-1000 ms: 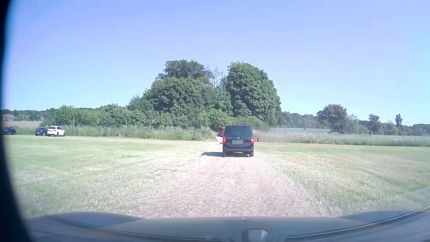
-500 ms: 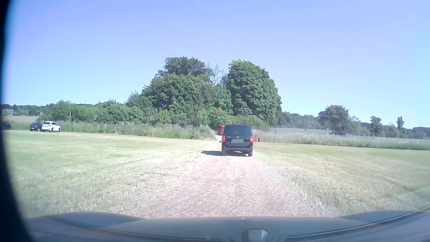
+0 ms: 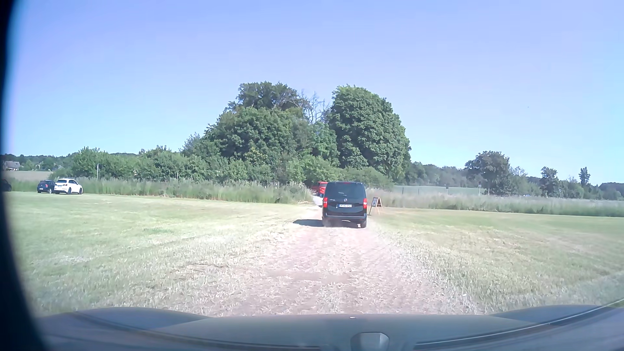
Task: Follow the waypoints while adhering to traffic rules and regulations
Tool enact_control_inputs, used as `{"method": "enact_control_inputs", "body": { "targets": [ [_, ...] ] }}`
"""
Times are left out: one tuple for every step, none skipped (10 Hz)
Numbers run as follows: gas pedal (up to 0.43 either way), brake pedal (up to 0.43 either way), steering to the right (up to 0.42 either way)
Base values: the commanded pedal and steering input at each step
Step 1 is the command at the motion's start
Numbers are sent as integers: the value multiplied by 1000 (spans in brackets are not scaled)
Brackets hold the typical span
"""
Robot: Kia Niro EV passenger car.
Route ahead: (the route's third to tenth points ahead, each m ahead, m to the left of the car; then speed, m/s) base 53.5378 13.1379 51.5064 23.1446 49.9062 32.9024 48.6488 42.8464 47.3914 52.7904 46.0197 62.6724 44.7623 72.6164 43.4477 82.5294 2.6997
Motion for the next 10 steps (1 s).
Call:
{"method": "enact_control_inputs", "body": {
  "targets": [
    [20, 6, -6],
    [20, 6, -6],
    [20, 6, -6],
    [20, 6, -7],
    [59, 6, -9],
    [67, 6, -11],
    [67, 6, -11],
    [79, 6, -10],
    [79, 6, -10],
    [87, 6, -10]
  ]
}}
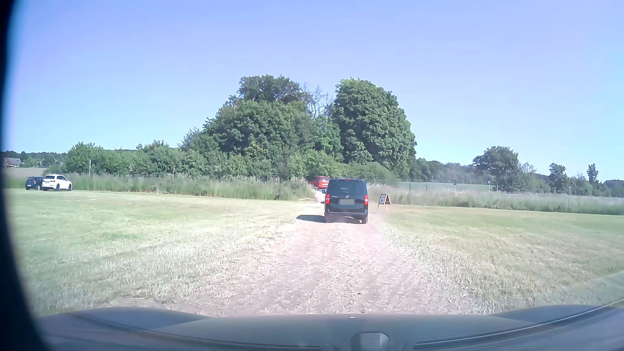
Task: Follow the waypoints while adhering to traffic rules and regulations
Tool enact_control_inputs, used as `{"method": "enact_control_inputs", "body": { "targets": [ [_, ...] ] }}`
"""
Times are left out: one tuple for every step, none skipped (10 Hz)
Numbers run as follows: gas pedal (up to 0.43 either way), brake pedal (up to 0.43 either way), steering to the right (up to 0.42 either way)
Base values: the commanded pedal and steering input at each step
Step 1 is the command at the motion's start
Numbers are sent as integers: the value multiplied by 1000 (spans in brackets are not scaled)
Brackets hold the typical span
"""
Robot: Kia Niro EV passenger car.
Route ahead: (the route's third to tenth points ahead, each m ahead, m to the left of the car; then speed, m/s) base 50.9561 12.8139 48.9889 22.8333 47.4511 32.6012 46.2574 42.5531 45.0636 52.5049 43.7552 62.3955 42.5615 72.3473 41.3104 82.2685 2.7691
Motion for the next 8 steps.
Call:
{"method": "enact_control_inputs", "body": {
  "targets": [
    [87, 6, -9],
    [87, 6, -11],
    [87, 6, -13],
    [87, 6, -14],
    [87, 6, -12],
    [87, 6, -7],
    [87, 6, -5],
    [87, 6, -3]
  ]
}}
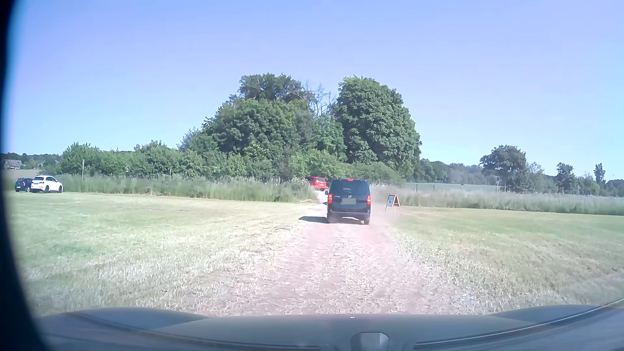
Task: Follow the waypoints while adhering to traffic rules and regulations
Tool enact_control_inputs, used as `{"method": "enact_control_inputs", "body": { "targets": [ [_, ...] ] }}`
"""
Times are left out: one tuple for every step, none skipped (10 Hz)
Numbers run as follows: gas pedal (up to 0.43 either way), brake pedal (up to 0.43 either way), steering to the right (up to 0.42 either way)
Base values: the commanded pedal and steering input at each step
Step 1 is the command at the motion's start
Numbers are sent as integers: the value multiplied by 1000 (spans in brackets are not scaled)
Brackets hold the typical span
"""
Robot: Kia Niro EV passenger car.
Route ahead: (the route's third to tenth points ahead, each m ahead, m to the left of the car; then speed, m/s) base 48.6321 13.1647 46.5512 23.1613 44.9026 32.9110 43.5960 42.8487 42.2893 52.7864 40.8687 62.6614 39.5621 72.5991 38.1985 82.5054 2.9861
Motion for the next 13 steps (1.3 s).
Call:
{"method": "enact_control_inputs", "body": {
  "targets": [
    [87, 6, 0],
    [87, 6, 3],
    [67, 6, 8],
    [67, 6, 10],
    [47, 6, 9],
    [47, 6, 10],
    [47, 6, 17],
    [47, 6, 21],
    [47, 6, 21],
    [47, 6, 18],
    [47, 6, 14],
    [47, 6, 14],
    [47, 6, 14]
  ]
}}
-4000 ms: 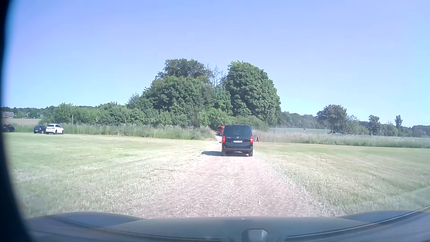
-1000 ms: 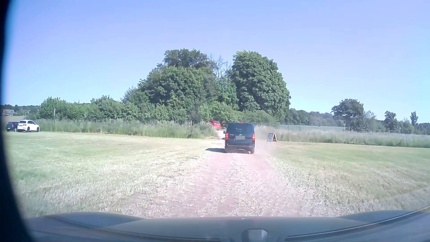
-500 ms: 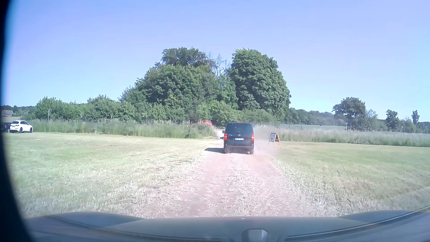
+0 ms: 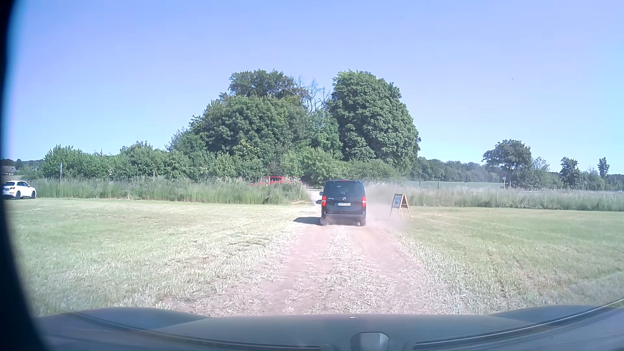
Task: Follow the waypoints while adhering to traffic rules and regulations
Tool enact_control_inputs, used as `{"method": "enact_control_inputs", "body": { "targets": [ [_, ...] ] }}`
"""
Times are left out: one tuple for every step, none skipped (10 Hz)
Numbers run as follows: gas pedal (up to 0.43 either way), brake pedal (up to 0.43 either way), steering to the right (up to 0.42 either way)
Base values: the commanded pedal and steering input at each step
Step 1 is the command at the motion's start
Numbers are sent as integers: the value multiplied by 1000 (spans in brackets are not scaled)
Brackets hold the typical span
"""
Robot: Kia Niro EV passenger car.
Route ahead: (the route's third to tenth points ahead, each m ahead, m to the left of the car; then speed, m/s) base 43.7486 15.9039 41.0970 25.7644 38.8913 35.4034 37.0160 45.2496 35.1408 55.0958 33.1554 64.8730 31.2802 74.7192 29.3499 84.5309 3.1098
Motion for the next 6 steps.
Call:
{"method": "enact_control_inputs", "body": {
  "targets": [
    [47, 6, 16],
    [47, 6, 14],
    [47, 6, 11],
    [47, 6, 9],
    [47, 6, 5],
    [39, 6, 3]
  ]
}}
